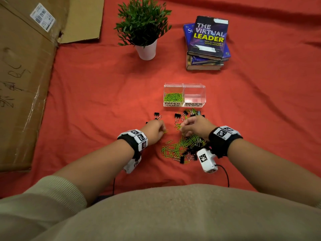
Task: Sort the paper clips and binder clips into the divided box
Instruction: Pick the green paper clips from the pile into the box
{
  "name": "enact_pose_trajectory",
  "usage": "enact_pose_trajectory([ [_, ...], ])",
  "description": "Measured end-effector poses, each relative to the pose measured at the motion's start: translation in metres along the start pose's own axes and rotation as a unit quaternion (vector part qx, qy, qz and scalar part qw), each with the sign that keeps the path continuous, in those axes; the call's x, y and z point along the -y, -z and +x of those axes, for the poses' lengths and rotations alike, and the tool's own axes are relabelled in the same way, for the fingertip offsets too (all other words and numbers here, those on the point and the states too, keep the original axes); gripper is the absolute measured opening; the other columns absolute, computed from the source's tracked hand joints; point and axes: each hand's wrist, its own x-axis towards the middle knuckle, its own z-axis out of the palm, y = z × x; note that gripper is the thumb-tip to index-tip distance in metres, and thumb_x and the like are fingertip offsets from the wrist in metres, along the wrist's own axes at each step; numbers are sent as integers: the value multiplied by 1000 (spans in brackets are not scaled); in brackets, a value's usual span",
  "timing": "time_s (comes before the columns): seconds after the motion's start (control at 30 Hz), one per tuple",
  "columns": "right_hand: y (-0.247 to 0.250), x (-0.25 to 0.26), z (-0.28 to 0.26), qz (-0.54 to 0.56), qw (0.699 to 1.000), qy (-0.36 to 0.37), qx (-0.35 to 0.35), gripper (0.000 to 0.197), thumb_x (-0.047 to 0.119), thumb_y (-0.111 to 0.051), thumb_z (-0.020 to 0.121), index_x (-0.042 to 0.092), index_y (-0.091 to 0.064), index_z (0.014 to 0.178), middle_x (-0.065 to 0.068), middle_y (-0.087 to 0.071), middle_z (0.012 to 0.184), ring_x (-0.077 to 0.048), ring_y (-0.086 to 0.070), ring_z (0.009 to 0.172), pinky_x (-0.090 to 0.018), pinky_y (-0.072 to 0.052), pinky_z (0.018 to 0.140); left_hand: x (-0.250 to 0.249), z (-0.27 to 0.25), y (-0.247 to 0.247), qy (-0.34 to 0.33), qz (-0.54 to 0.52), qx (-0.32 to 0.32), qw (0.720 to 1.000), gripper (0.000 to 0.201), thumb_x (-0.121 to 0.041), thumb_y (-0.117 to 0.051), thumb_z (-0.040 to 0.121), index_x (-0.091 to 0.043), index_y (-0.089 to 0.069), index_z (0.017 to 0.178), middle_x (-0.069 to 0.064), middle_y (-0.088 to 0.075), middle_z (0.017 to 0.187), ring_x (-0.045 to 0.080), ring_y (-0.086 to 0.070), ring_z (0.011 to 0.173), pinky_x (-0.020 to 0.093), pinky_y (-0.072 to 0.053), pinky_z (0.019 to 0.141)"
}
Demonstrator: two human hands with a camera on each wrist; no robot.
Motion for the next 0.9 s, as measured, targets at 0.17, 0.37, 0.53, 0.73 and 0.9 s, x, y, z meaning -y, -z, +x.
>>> enact_pose_trajectory([
  [0.17, -1, 0, -2, 134, 989, -33, 48, 18, -5, -64, 82, 3, -63, 99, -13, -68, 84, -22, -65, 73, -23, -56, 64, -2, 3, 7, 19, -108, -12, 994, 12, -1, -57, 84, -11, -63, 88, -3, -58, 75, 13, -51, 67, 21, -38, 66],
  [0.37, -11, 5, 1, 195, 975, -89, 61, 21, -5, -45, 88, 0, -62, 99, -10, -57, 76, -21, -57, 66, -30, -52, 62, -5, 2, 7, 56, -225, 5, 973, 28, 4, -52, 86, -20, -54, 72, -2, -54, 60, 3, -50, 46, 14, -41, 45],
  [0.53, -30, 8, 0, -166, 985, 19, 43, 6, 12, -65, 83, 12, -61, 86, -1, -61, 77, -11, -56, 65, -27, -50, 63, -7, -1, 1, 113, -223, 17, 968, 25, -4, -46, 90, -21, -52, 72, 3, -55, 60, 15, -49, 53, 27, -41, 55],
  [0.73, -47, -4, 2, -454, 876, 142, 78, 48, 29, -77, 68, 8, -55, 105, -7, -55, 102, -22, -50, 97, -32, -44, 81, -15, -23, -20, 42, 155, 93, 983, 45, -51, -68, 73, -13, -56, 94, 9, -65, 95, 28, -63, 84, 36, -52, 72],
  [0.9, -49, -12, 3, -525, 832, 160, 81, 64, 40, -81, 61, 11, -49, 108, -7, -48, 111, -23, -42, 105, -35, -42, 92, -15, -28, -36, 0, 230, 87, 969, 62, -53, -71, 72, -7, -53, 110, 13, -60, 112, 33, -62, 102, 40, -52, 84],
])
